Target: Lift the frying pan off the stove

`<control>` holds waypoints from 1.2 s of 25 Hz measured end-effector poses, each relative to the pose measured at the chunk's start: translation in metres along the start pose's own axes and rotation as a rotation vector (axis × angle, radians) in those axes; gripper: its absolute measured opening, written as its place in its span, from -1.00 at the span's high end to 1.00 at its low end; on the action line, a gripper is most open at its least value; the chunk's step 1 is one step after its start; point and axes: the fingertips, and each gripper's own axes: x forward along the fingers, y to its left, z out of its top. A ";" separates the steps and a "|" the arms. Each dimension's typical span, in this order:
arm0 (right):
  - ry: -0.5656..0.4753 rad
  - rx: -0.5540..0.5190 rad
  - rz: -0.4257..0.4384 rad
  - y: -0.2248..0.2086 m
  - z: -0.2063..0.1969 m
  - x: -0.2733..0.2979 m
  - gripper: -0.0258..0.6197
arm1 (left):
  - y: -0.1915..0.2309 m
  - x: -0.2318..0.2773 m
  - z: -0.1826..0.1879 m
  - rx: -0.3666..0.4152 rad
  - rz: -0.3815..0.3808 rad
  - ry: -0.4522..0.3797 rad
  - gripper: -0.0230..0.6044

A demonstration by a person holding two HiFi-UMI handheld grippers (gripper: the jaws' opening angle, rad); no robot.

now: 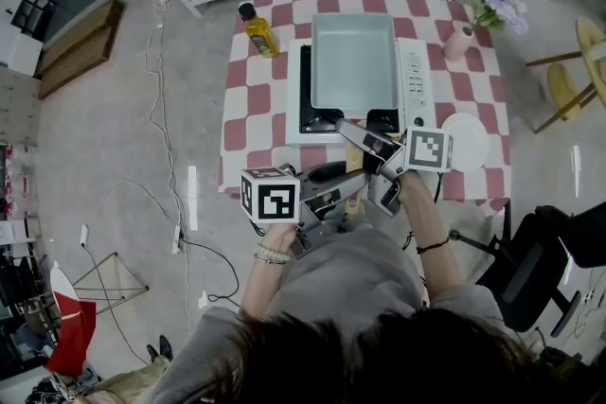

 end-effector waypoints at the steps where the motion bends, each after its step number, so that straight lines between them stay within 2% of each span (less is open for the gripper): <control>1: -0.002 -0.003 -0.005 0.001 0.001 -0.001 0.27 | -0.002 0.000 0.001 0.007 -0.002 0.001 0.38; 3: -0.011 -0.002 -0.023 0.001 0.002 -0.004 0.27 | -0.005 0.000 0.002 0.018 -0.006 -0.001 0.38; 9: -0.034 -0.036 0.054 0.028 0.010 -0.001 0.27 | -0.018 -0.002 0.009 0.072 -0.013 -0.003 0.38; 15: -0.046 -0.057 0.047 0.036 0.014 -0.004 0.27 | -0.029 -0.005 0.015 0.108 -0.023 -0.011 0.38; 30: -0.087 -0.104 0.094 0.072 0.026 -0.006 0.27 | -0.054 -0.009 0.029 0.176 -0.055 -0.029 0.38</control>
